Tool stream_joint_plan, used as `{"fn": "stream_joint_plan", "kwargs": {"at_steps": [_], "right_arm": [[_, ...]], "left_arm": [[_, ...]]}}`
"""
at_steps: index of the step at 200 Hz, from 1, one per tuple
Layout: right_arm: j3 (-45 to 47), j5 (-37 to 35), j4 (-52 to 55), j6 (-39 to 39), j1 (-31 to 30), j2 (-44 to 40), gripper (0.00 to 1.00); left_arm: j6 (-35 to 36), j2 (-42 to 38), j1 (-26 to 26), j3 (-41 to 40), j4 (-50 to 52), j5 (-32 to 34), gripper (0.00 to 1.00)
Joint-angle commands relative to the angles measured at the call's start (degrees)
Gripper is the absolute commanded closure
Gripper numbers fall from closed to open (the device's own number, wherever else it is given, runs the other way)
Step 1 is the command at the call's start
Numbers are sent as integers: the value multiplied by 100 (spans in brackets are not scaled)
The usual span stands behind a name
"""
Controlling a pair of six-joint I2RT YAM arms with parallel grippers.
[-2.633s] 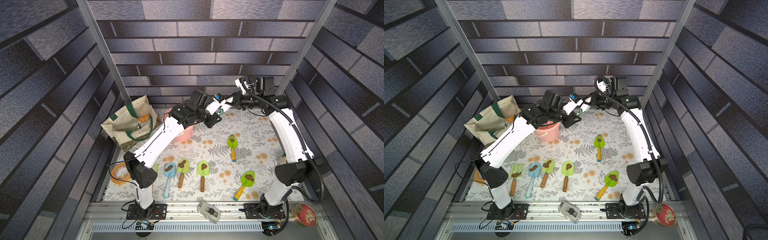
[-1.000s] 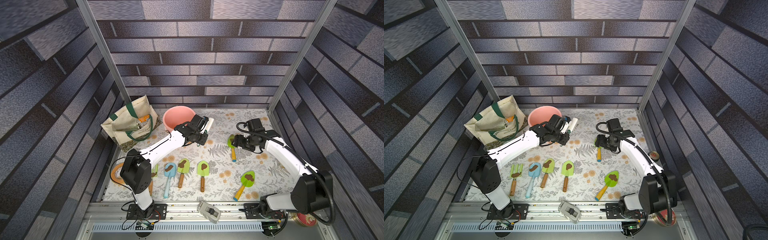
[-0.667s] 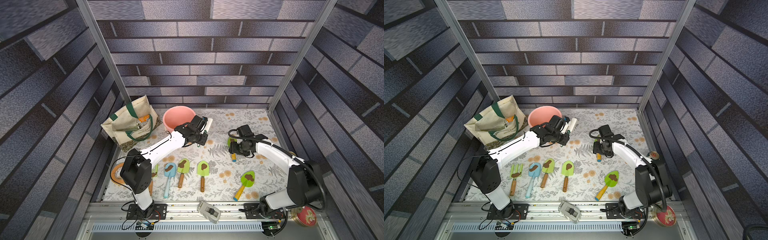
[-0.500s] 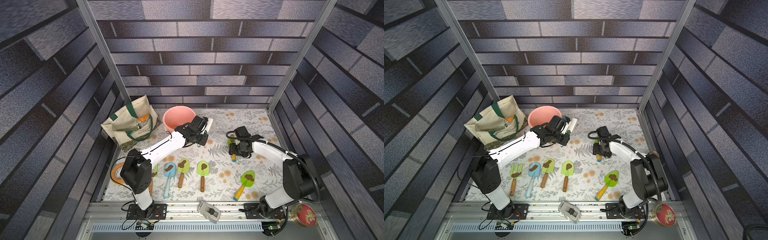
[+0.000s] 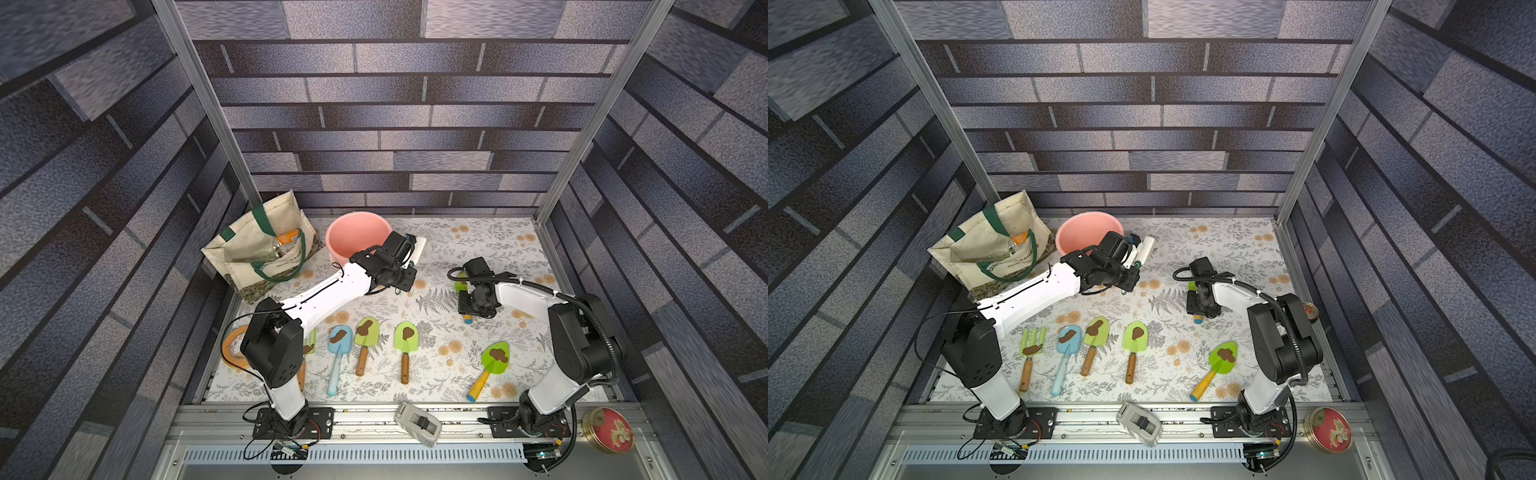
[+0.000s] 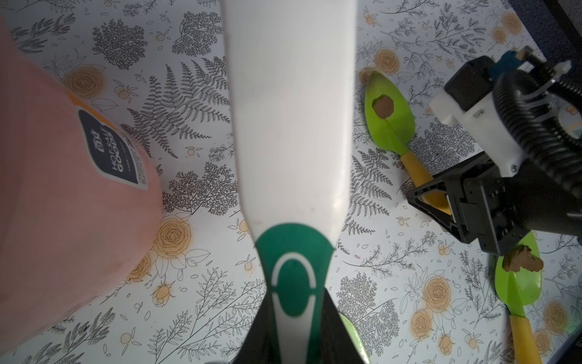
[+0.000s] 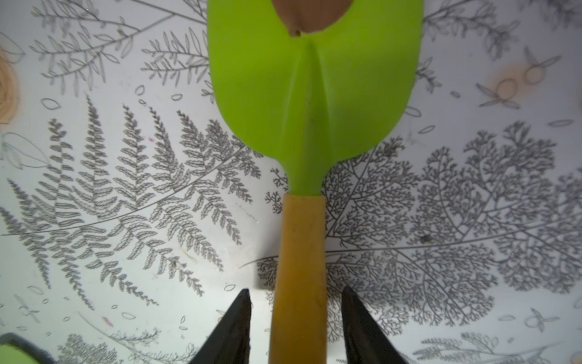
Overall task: Brush the soil off the hand trowel and place it into the bucket
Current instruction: Pick up the hand trowel from the center of the board.
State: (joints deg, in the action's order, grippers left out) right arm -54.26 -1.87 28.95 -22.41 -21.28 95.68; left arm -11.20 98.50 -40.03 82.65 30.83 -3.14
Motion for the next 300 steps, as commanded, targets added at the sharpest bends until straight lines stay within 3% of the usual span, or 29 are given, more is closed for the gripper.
{"fn": "stream_joint_plan", "kwargs": {"at_steps": [1, 34, 62, 104, 148, 203, 300], "right_arm": [[134, -50, -41, -9, -50, 21, 59], [179, -62, -41, -17, -51, 73, 74], [75, -109, 99, 110, -58, 94, 80], [-258, -70, 710, 774, -59, -259, 94], [-498, 324, 1194, 1510, -60, -754, 96], [-1384, 840, 2225, 2076, -64, -621, 98], [-1921, 417, 3054, 2339, -350, -489, 98]], "left_arm": [[24, -108, -12, 190, 64, -55, 100], [-14, -82, -9, 223, -5, -81, 100], [107, -49, -12, 332, 48, -150, 100], [625, 220, -75, 688, 439, -467, 100], [970, 633, -186, 1037, 914, -565, 100], [1288, 722, -506, 1003, 1240, -917, 100], [1501, 1262, -794, 1249, 1640, -1040, 100]]}}
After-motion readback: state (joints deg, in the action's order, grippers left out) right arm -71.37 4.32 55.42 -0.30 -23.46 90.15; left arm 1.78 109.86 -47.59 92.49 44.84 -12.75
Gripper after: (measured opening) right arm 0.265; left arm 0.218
